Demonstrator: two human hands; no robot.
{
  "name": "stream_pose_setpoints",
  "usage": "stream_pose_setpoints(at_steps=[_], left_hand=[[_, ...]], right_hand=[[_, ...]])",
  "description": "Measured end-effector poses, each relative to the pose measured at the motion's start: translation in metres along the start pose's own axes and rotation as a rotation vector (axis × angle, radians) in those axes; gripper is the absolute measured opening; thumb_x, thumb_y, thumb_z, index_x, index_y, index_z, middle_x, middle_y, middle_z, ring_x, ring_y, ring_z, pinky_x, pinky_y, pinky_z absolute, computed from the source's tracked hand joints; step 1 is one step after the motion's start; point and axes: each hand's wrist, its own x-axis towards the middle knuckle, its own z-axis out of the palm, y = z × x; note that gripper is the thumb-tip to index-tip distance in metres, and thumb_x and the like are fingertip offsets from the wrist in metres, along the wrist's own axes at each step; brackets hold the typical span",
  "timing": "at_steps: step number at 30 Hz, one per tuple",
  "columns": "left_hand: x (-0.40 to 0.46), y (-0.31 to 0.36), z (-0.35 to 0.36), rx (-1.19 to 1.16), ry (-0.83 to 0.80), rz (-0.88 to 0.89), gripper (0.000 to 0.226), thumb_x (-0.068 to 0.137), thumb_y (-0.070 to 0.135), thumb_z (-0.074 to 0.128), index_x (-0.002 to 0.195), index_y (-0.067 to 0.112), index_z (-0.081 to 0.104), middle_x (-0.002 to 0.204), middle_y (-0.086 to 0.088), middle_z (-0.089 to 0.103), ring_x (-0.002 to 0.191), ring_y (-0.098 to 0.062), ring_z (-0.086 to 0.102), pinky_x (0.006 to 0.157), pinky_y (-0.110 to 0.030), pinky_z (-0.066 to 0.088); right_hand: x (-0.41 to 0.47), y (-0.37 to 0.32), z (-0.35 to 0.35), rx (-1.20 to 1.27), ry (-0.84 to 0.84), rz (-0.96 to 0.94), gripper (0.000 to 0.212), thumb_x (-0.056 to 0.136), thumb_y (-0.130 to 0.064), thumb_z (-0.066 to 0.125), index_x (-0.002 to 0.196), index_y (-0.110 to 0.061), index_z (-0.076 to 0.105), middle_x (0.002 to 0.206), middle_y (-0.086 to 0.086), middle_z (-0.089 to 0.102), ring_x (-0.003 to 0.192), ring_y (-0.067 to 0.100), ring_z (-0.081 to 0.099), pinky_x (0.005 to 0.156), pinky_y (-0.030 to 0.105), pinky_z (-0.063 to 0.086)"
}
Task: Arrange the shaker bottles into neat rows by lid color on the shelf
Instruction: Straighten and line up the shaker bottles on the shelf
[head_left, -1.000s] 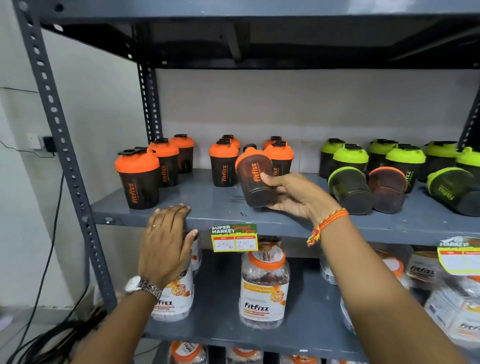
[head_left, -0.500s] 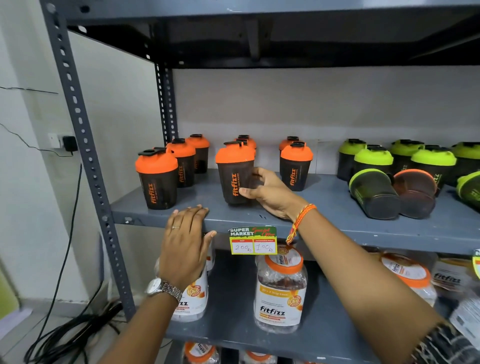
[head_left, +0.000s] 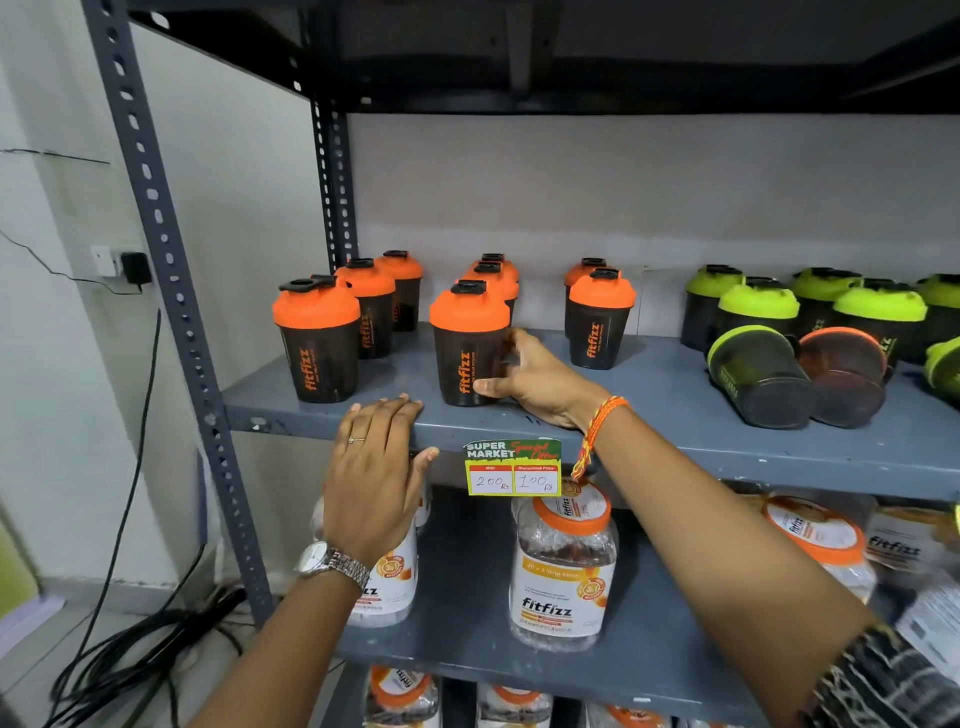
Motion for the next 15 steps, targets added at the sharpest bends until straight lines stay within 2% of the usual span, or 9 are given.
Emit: stream_pose_setpoints(at_steps=[7, 11, 13, 15], left_hand=[[0.0, 0.002, -0.004, -0.031, -0.04, -0.023, 0.053, 0.102, 0.049, 0.032, 0.139, 0.016, 0.05, 0.141, -0.007, 0.058, 0.131, -0.027, 0.051, 0.124, -0.043, 0.021], [0.001, 0.003, -0.01, -0.111, -0.04, -0.031, 0.049, 0.099, 0.045, 0.038, 0.139, 0.018, 0.051, 0.142, -0.004, 0.057, 0.133, -0.025, 0.048, 0.125, -0.041, 0.016], [0.003, 0.01, -0.014, -0.178, -0.018, -0.068, 0.047, 0.099, 0.044, 0.038, 0.136, 0.02, 0.053, 0.143, -0.003, 0.057, 0.135, -0.025, 0.048, 0.126, -0.042, 0.016], [0.007, 0.024, -0.016, -0.216, 0.005, -0.091, 0.048, 0.098, 0.044, 0.039, 0.135, 0.019, 0.055, 0.144, -0.003, 0.056, 0.136, -0.026, 0.047, 0.124, -0.046, 0.022]], right_hand=[[0.002, 0.001, -0.001, -0.037, 0.005, 0.015, 0.073, 0.078, 0.014, 0.071, 0.139, -0.004, 0.036, 0.121, 0.008, 0.059, 0.109, 0.02, 0.062, 0.084, 0.032, 0.058], [-0.009, -0.005, -0.016, -0.12, 0.035, 0.026, 0.09, 0.076, 0.014, 0.073, 0.149, -0.011, 0.027, 0.141, 0.018, 0.048, 0.126, 0.031, 0.055, 0.099, 0.046, 0.053], [-0.021, -0.014, -0.035, -0.206, 0.116, 0.012, 0.092, 0.077, 0.009, 0.075, 0.151, -0.013, 0.026, 0.141, 0.015, 0.046, 0.129, 0.029, 0.051, 0.099, 0.043, 0.053], [-0.036, -0.026, -0.058, -0.295, 0.223, -0.03, 0.088, 0.076, 0.001, 0.079, 0.149, -0.014, 0.032, 0.132, 0.01, 0.048, 0.123, 0.026, 0.053, 0.091, 0.035, 0.055]])
